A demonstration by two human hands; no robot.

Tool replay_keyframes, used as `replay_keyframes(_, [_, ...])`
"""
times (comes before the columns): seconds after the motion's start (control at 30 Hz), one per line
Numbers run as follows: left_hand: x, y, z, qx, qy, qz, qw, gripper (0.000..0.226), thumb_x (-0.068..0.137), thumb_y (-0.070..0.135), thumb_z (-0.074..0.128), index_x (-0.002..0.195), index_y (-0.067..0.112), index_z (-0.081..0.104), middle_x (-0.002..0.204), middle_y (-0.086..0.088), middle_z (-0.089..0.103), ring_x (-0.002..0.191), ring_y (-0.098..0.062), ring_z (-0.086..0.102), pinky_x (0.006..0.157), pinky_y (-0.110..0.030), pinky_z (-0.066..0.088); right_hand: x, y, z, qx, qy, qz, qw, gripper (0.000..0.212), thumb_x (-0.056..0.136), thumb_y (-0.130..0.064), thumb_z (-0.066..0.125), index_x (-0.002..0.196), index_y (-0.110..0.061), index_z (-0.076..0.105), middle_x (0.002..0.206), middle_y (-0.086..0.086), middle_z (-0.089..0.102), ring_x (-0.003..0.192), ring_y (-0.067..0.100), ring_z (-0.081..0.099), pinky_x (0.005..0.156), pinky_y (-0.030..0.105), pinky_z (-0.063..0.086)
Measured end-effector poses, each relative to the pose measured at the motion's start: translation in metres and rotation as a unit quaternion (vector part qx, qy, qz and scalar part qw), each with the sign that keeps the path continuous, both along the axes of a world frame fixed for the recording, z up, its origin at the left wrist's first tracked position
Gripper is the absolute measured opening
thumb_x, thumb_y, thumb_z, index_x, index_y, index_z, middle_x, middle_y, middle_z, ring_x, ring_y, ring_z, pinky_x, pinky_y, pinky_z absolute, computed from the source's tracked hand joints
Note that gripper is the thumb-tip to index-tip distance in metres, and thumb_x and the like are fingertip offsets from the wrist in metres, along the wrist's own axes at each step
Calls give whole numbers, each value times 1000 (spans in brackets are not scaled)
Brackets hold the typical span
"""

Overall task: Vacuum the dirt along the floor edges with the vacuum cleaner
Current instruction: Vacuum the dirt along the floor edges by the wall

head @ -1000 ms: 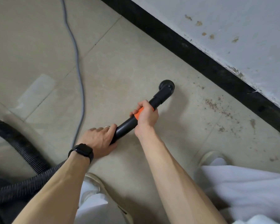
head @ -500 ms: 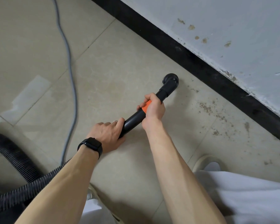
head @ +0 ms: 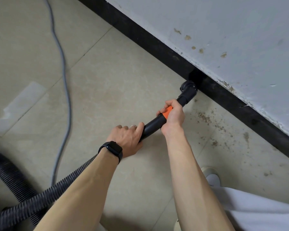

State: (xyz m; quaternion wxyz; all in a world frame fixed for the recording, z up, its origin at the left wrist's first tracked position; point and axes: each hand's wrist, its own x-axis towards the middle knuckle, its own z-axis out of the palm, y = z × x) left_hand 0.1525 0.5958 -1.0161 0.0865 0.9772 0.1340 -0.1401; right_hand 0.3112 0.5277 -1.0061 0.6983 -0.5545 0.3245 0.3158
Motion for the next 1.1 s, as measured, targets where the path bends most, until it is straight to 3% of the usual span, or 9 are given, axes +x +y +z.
replay_keyframes(0.33, [-3,13,1,-7,13,16,1000,31,88,44,44,102,23,27,89,2,62,73,-28,63,61,-33,27,0,18,-5,31,5,35,999,11,77,-4,60,73,-11,53,57,0,49,42,15,44,45,27,45])
replay_keyframes(0.5, [-19,37,4,-25,10,76,997,33,89,47,48,103,21,34,90,1,64,75,-30,66,58,-32,29,-10,63,-4,45,2,94,995,16,81,1,57,73,-11,50,53,1,45,38,16,39,43,26,40])
replay_keyframes(0.67, [-33,53,5,-31,11,134,990,36,89,45,51,97,19,28,84,1,61,70,-32,64,55,-32,28,-20,95,0,38,6,156,987,15,79,1,60,75,-8,48,52,2,45,41,20,39,43,26,41])
replay_keyframes(0.83, [-40,60,3,-44,24,147,988,37,87,46,51,93,22,24,66,8,41,55,-29,46,51,-31,27,-30,105,1,21,-7,151,988,13,78,0,61,78,-8,51,52,1,48,40,20,42,43,26,42])
replay_keyframes(0.9, [-47,62,4,-42,27,139,989,35,86,46,52,95,21,28,63,9,36,55,-30,49,51,-30,28,-38,104,1,7,-5,129,992,12,78,0,60,82,-8,52,52,-1,50,39,17,42,43,26,41])
replay_keyframes(1.03, [-69,59,8,-36,22,93,995,36,84,44,57,103,17,44,75,2,60,65,-34,62,53,-30,28,-64,83,-3,-5,14,74,997,14,79,-1,60,88,-8,53,54,-1,50,40,17,44,45,27,43])
replay_keyframes(1.1, [-80,56,9,-39,23,60,997,37,83,45,58,104,16,46,79,0,62,66,-33,62,53,-30,31,-78,70,-4,-6,22,47,999,15,78,-1,60,89,-8,53,55,0,49,41,17,44,46,28,44])
